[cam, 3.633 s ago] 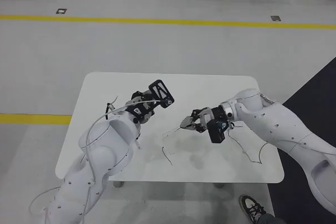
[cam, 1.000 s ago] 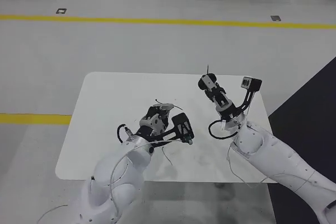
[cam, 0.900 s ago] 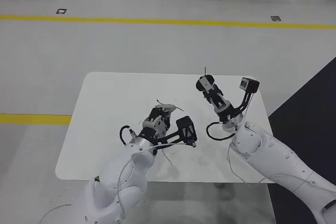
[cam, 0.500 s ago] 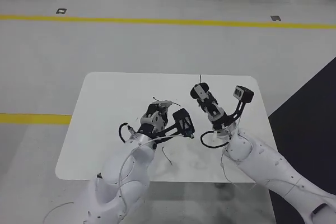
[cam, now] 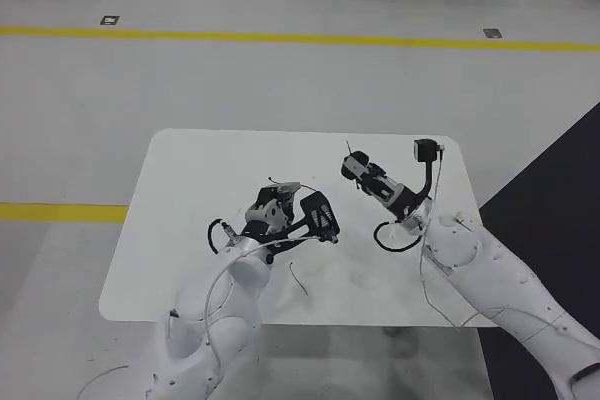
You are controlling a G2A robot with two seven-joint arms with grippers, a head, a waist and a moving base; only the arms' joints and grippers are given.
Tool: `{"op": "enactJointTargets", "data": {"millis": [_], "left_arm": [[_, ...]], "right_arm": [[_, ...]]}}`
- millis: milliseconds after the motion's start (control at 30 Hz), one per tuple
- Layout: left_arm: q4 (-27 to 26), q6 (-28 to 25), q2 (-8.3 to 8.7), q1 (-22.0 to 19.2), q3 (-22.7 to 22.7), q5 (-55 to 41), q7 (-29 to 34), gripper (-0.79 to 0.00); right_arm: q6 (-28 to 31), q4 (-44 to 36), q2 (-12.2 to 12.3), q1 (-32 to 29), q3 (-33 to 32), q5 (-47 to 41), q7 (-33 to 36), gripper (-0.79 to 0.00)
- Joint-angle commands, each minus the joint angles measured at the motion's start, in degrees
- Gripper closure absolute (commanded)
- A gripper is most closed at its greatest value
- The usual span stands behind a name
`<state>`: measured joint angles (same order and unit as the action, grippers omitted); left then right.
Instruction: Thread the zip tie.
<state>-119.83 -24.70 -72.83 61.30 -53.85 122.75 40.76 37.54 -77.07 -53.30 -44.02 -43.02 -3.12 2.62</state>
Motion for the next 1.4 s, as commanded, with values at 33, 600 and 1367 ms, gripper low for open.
{"op": "enactJointTargets", "data": {"millis": [33,600,1367], "left_arm": [[0.1,-0.4,-0.12,0.2,0.3,0.8,-0.3,0.000],[0.1,-0.4,-0.12,0.2,0.3,0.8,-0.3,0.000],[0.1,-0.4,-0.12,0.2,0.3,0.8,-0.3,0.000]], "right_arm": [[0.2,-0.1,0.1,-0.1,-0.2,0.1,0.3,0.000],[-7.7,-1.0,0.8,-1.0,-0.2,28.9,13.0,0.000],[-5.1,-1.6,0.8,-1.2,-1.3,32.4,13.6,0.000]]}}
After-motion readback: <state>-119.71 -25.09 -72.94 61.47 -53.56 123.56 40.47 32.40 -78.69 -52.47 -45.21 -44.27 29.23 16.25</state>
